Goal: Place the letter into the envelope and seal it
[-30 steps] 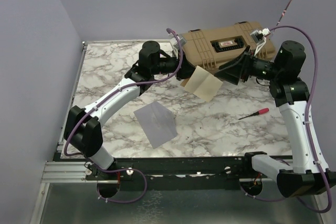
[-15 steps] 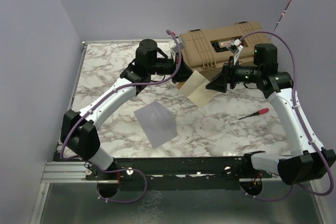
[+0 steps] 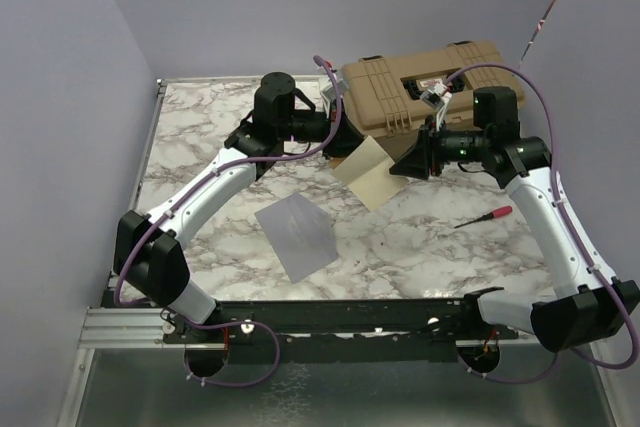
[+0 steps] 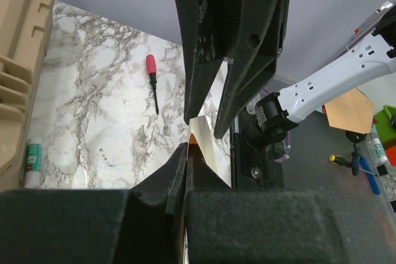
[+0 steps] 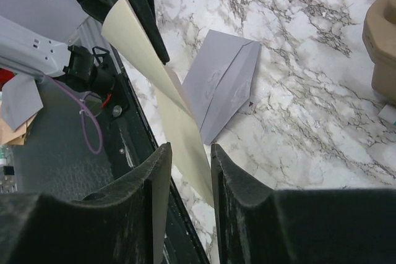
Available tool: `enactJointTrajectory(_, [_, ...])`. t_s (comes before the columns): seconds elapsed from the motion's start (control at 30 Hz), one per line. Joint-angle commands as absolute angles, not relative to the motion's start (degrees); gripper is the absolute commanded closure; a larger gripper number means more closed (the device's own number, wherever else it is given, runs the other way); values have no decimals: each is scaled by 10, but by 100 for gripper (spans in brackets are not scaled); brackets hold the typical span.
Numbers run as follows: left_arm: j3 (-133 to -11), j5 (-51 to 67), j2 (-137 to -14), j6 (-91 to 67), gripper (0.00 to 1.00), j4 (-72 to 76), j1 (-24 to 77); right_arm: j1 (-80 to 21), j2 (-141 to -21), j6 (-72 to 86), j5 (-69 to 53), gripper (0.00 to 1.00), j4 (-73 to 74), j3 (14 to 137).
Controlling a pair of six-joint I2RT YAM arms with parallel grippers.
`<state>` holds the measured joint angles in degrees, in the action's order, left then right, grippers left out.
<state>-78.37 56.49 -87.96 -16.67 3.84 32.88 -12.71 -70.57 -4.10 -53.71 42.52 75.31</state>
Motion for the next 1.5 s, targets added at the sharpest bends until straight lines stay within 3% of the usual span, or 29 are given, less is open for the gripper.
enactJointTrajectory(0.0, [-802,596,-857,-161,100,39,327,-131,-714,-38,-554,65,416,747])
enactJointTrajectory(0.27, [-795,606,-849,-164,100,40,327,-132,-711,-32,-558,67,398,733])
enactJointTrajectory(0.37, [-787,606,-845,-167,100,39,327,-135,-711,-29,-561,80,392,730])
enactJointTrajectory(0.43, [-784,606,-841,-167,100,40,327,-136,-709,-28,-559,96,391,729])
enactJointTrajectory(0.57, [-774,581,-827,-157,100,16,322,-137,-703,-25,-533,100,387,729])
enactJointTrajectory(0.83, [-750,492,-768,-55,44,-143,288,-137,-689,-7,-469,100,365,717])
enactJointTrajectory(0.97, [-766,429,-742,-50,26,-169,285,-140,-685,-42,-455,100,377,727])
enactJointTrajectory(1.23, [-823,307,-752,-86,13,-181,285,-147,-673,-81,-522,100,402,749])
enactJointTrajectory(1.47, [-834,467,-808,-131,7,-182,285,-148,-620,-96,-605,100,388,750])
